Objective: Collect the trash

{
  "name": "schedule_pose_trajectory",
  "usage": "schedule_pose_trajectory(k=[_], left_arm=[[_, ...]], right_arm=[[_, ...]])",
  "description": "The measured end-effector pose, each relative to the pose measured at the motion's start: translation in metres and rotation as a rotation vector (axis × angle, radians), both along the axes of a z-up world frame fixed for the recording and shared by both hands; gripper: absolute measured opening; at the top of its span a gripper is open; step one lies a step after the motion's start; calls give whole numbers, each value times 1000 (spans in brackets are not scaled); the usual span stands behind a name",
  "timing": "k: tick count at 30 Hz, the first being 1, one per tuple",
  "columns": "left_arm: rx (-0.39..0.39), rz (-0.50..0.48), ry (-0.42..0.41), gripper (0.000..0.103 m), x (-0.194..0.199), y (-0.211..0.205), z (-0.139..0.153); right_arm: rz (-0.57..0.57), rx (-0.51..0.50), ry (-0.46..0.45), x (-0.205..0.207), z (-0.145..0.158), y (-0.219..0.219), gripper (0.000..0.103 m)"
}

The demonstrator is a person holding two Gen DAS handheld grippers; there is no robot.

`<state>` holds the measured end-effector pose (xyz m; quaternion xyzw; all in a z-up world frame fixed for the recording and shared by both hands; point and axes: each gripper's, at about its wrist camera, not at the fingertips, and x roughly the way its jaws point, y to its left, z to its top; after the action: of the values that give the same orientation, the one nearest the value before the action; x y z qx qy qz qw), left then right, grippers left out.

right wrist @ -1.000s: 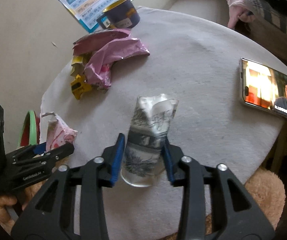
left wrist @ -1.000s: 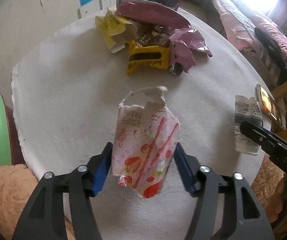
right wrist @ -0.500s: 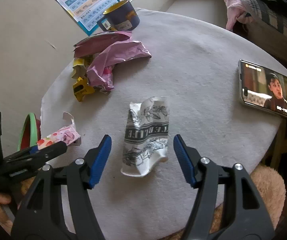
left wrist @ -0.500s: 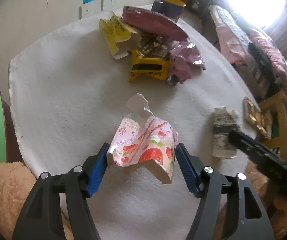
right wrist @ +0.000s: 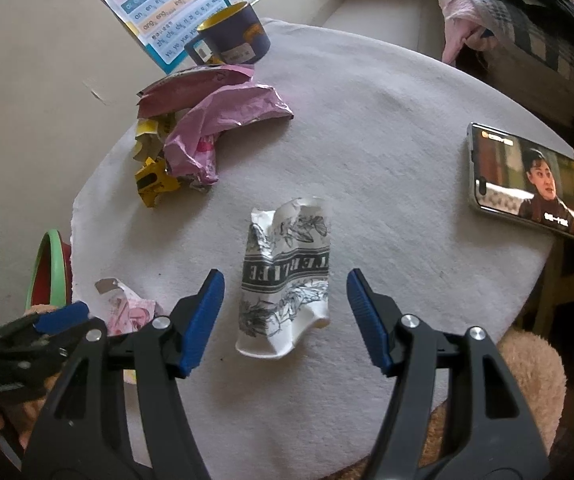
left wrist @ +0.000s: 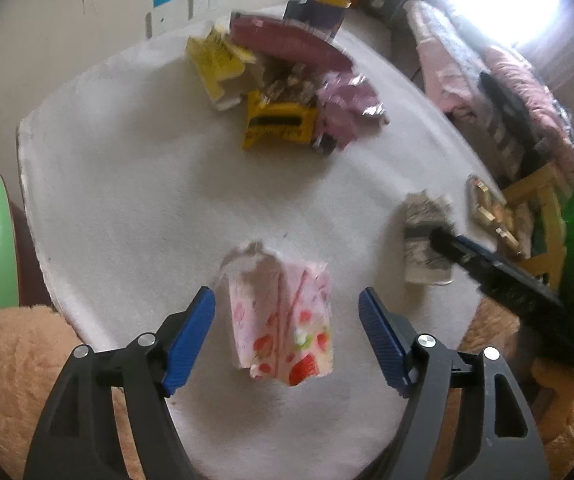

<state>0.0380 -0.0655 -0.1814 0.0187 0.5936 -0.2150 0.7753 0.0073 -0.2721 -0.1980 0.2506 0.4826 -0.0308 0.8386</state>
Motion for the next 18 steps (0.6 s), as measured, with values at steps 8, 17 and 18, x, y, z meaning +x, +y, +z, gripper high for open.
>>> schedule_pose_trajectory(k=[8,17,18], left_arm=[[47,19,42,66,3,-5,-33],[49,8,1,47,-4,-9,-31],[45,22,-15,46,-3,-6,-27]], right_arm=[[-3,-10,8,3,-1,1,53],[48,-16,14,7,-1,11,28],[53,-20,11,7,0,12,27]])
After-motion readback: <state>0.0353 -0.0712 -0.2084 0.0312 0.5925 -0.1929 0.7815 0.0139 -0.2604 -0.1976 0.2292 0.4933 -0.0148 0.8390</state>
